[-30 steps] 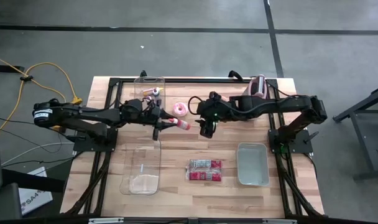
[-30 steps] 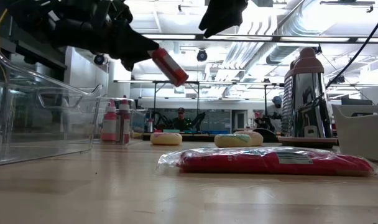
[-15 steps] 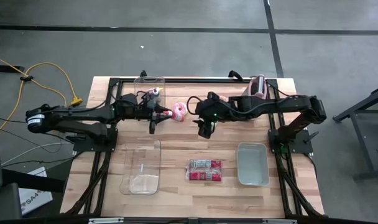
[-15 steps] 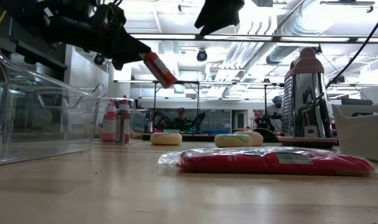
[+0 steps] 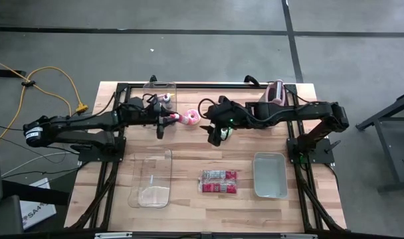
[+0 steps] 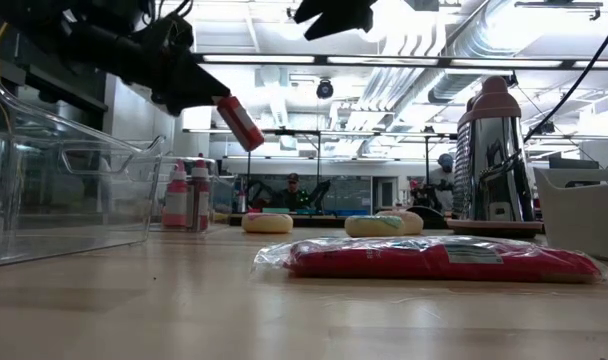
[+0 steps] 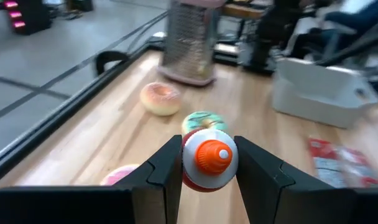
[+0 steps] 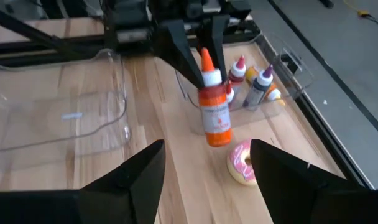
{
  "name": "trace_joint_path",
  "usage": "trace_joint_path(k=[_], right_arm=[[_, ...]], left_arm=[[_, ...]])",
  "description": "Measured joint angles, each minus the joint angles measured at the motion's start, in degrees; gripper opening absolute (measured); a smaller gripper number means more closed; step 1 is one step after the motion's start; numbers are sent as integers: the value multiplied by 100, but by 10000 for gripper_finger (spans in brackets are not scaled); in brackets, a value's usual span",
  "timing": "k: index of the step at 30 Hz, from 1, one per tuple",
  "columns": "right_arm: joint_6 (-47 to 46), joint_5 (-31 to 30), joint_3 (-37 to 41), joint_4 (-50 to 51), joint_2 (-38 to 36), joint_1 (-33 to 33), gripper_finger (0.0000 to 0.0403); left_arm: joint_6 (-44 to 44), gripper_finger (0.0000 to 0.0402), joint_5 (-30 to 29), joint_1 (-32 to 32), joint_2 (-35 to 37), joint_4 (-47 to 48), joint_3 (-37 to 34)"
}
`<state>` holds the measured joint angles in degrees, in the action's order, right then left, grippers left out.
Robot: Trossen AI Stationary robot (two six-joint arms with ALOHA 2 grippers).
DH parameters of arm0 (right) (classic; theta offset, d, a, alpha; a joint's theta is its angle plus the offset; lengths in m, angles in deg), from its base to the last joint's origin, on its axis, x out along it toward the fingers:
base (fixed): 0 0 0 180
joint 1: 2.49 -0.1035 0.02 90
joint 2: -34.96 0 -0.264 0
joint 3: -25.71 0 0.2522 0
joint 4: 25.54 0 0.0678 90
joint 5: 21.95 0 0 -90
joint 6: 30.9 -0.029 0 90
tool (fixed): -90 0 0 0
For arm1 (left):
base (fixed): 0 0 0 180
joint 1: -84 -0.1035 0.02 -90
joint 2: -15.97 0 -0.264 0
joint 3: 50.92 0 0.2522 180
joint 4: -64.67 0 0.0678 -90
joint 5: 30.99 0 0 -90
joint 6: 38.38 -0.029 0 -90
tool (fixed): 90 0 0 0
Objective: Pick & Place Food Item
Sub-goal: Put the orange food coloring bottle into the top transparent bin
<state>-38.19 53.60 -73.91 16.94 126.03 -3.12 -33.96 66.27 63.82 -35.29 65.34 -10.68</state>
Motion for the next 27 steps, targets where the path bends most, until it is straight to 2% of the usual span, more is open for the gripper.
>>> trace_joint_path(k=[3,10,16,21,27], right_arm=[[0,2,0,-105,0,0,224],[0,2,0,-119,0,0,224],[0,2,0,-117,0,0,224],[0,2,0,-117,0,0,224],[0,2,0,-117,0,0,224]], left_arm=[[40,117,-334,-7,64,21,0],[121,117,-485,-302,650,282,2],[92,117,-939,-571,1392,1365,9],[-9,117,-1343,-584,1872,1876,9],[37,117,-1847,-579,2084,3144,315]])
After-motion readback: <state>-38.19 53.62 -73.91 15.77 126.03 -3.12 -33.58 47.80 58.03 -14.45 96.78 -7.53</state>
